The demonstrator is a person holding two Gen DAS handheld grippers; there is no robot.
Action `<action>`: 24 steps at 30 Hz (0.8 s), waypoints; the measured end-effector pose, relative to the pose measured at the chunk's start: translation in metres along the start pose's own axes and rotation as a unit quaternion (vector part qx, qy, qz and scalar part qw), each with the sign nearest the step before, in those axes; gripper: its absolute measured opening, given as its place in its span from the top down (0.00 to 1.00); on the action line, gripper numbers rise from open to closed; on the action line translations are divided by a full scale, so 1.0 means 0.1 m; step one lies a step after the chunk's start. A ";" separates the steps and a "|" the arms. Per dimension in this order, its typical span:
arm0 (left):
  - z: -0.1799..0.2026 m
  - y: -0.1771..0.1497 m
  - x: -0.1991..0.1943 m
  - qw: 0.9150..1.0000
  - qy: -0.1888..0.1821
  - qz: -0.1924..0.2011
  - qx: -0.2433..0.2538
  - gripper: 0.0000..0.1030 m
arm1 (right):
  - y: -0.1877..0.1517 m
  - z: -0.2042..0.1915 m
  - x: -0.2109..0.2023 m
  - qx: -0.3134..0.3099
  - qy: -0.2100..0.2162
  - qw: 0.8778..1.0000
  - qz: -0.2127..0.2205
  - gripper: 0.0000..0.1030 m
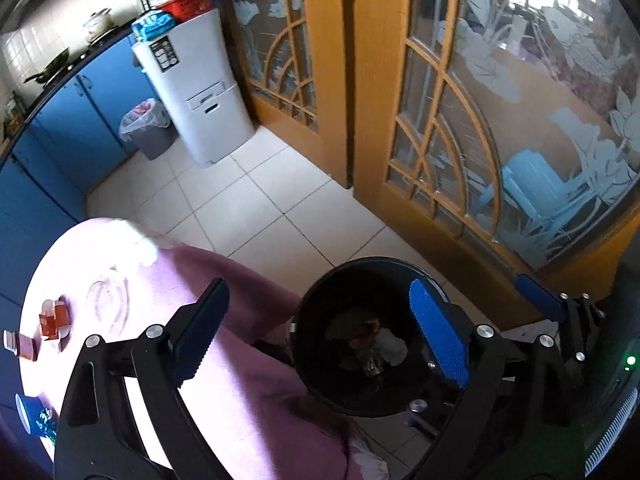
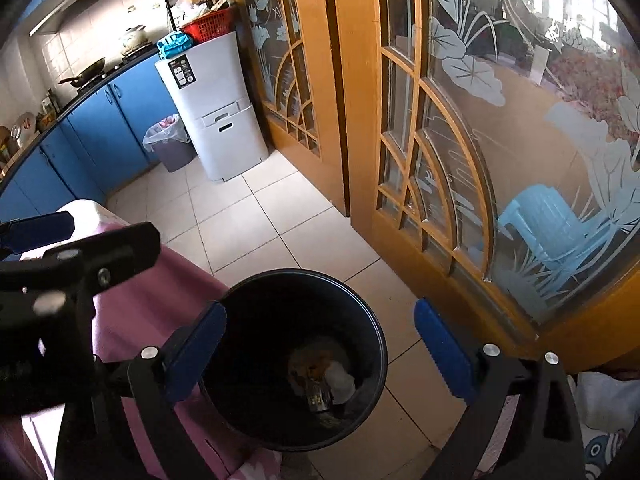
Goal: Collect trash
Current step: 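Move both tools back over the table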
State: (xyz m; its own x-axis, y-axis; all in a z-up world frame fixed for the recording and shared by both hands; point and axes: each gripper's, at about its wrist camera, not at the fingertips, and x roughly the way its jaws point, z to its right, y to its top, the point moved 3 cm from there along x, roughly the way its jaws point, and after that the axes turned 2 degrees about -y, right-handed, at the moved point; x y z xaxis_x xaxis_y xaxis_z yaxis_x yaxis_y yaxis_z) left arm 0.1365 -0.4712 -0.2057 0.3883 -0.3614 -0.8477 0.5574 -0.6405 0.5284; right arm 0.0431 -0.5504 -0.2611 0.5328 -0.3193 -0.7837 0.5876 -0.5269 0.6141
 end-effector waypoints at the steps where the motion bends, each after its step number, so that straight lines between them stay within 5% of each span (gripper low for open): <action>1: -0.07 0.00 -0.01 1.000 0.007 0.001 -0.007 0.12 | 0.00 -0.03 -0.01 -0.002 0.000 1.000 0.001 0.10; 11: -1.08 -0.17 -0.16 0.993 0.069 0.009 -0.092 0.12 | 0.14 -0.73 -0.10 -0.050 0.041 0.998 0.013 0.10; 24: -3.02 -0.84 -0.34 0.958 0.131 -0.005 -0.257 0.12 | 0.09 -2.26 0.09 -0.155 0.102 0.982 -0.012 0.10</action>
State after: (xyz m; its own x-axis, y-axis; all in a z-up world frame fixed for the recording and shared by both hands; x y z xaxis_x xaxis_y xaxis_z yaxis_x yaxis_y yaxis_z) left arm 0.2977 -0.2003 -0.2072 0.5145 -0.1316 -0.8473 0.8231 -0.2013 0.5310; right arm 0.1903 -0.3801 -0.2415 0.6088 -0.1275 -0.7830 0.7424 -0.2563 0.6190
